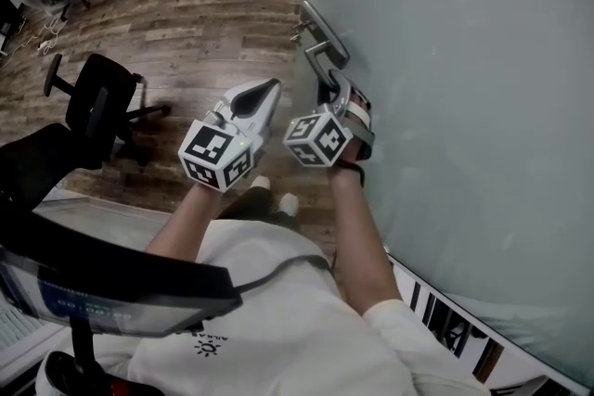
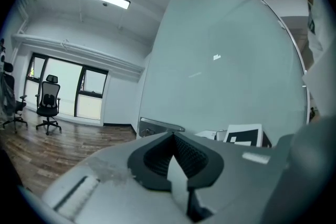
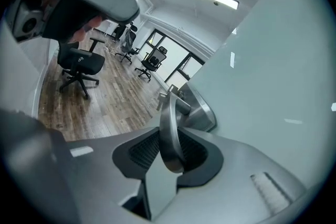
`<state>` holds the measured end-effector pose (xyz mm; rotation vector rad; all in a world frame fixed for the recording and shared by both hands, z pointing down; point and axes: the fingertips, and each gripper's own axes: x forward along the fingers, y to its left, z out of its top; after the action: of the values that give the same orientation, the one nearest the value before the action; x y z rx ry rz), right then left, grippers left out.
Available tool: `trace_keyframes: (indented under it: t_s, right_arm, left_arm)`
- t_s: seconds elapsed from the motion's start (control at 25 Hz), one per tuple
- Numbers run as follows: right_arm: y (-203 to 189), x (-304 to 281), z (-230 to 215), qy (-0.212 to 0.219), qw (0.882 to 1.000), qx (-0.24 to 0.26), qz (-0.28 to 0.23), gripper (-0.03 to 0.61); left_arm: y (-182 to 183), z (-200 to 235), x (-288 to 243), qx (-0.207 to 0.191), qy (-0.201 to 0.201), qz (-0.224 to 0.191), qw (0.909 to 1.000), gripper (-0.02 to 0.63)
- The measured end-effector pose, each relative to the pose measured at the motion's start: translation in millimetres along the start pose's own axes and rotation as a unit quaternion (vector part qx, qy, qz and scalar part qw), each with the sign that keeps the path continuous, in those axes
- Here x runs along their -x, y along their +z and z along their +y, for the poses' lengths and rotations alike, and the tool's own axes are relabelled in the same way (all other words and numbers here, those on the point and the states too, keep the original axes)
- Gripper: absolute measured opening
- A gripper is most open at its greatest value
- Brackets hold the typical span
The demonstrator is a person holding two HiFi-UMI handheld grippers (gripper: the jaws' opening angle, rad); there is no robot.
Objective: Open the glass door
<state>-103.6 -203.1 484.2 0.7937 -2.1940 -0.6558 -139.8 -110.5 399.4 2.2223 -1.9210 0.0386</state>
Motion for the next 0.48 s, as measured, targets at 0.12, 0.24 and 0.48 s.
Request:
trace_keyframes:
  t_s: [0.12,0.24,0.48]
  right_arm:
    - [-12.4,-9.7,-13.6,-0.012,1.000,-0.007,0.002,0.100]
    - [-10.8,-14.2,-13.3,-0.022,1.000,-0.010,0.011,0.100]
    - [-43.4,-48.2,-69.0,-0.025,0.999,-0.029,0.031,0.100]
  left_arm:
    - [-3.5,0.1,-22.5,-0.004,-0.009,0.003,1.0000,0.003]
    - [-3.6,11.3,-30.4,-0.003,-0.028,0.000,0.9996,0.005]
    - [26.3,16.4,-123.8,-0.010,-0.071,-0.003,0.9974,0.005]
